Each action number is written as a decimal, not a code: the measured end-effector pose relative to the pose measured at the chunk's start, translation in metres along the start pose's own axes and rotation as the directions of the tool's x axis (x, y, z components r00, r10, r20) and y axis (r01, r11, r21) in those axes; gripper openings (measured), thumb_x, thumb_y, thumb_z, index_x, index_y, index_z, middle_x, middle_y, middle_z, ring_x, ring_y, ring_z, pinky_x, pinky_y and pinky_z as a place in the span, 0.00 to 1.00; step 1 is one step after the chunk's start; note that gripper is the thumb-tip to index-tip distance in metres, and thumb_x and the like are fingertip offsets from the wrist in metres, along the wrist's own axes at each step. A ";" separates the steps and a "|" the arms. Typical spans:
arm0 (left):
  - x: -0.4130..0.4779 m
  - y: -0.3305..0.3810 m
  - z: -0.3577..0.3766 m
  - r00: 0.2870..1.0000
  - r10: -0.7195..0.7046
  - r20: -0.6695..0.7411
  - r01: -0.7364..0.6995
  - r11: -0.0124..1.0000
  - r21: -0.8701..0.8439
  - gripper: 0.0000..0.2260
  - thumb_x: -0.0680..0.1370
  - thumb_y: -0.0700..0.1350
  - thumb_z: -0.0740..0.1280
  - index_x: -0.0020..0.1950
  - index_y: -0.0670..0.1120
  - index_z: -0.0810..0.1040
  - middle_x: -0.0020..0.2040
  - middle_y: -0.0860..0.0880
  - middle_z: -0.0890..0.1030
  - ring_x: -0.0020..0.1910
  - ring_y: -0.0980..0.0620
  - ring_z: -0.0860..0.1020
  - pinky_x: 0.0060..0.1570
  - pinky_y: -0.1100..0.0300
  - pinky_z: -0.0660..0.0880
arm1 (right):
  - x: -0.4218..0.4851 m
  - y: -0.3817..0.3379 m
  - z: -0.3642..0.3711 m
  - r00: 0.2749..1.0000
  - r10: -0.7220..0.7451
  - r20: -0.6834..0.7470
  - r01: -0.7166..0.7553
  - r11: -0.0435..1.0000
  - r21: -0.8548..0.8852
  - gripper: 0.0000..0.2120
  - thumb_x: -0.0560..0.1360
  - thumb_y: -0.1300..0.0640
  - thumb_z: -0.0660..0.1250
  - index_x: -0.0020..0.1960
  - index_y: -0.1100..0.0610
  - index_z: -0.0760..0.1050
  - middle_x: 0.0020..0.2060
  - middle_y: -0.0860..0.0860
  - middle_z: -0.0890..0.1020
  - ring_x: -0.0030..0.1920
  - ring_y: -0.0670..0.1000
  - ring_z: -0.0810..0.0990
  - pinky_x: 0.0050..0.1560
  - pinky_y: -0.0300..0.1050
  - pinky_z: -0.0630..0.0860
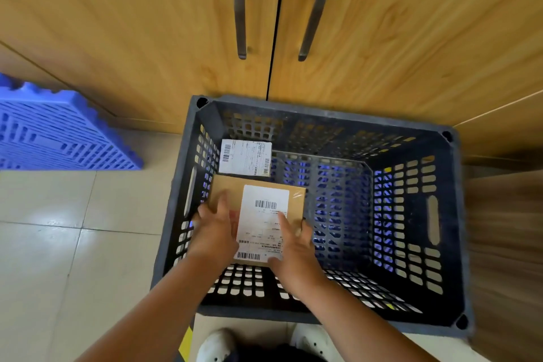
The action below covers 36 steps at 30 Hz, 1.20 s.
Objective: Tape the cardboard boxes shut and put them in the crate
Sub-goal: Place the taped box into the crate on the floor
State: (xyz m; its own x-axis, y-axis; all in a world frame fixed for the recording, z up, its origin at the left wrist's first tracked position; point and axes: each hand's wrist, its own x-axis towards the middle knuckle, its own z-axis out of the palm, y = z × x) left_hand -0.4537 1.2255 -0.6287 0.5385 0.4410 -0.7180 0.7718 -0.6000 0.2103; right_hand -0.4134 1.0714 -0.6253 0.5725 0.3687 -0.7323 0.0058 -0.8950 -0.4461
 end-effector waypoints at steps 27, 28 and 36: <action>-0.007 -0.005 0.011 0.996 0.068 0.058 -0.076 0.985 0.152 0.40 0.74 0.38 0.66 0.76 0.53 0.42 0.76 0.40 0.43 0.75 0.39 0.52 0.70 0.48 0.64 | 0.008 0.005 -0.003 0.994 0.001 0.106 0.024 0.971 -0.236 0.40 0.77 0.61 0.63 0.77 0.42 0.42 0.75 0.51 0.45 0.72 0.55 0.62 0.70 0.48 0.66; -0.014 -0.003 0.006 0.991 0.134 0.014 -0.134 0.975 0.179 0.40 0.74 0.38 0.66 0.76 0.52 0.43 0.76 0.41 0.43 0.74 0.40 0.53 0.69 0.49 0.65 | 0.002 0.002 -0.009 0.997 -0.027 0.070 0.045 0.960 -0.278 0.39 0.77 0.61 0.62 0.77 0.42 0.43 0.75 0.51 0.46 0.71 0.56 0.61 0.69 0.50 0.67; -0.113 0.040 -0.070 0.966 0.259 -0.009 -0.248 0.933 0.262 0.36 0.78 0.39 0.62 0.78 0.52 0.42 0.77 0.43 0.43 0.75 0.43 0.54 0.70 0.53 0.61 | -0.094 -0.053 -0.079 0.985 -0.173 -0.025 0.148 0.900 -0.410 0.35 0.78 0.55 0.62 0.78 0.47 0.44 0.75 0.51 0.50 0.70 0.57 0.61 0.65 0.50 0.68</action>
State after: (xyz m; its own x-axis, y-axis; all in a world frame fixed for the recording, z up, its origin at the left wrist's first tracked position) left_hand -0.4603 1.1984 -0.4931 0.7232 0.2766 -0.6328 0.4977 -0.8440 0.1999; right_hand -0.4029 1.0642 -0.4927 0.5830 0.5119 -0.6310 0.4259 -0.8539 -0.2992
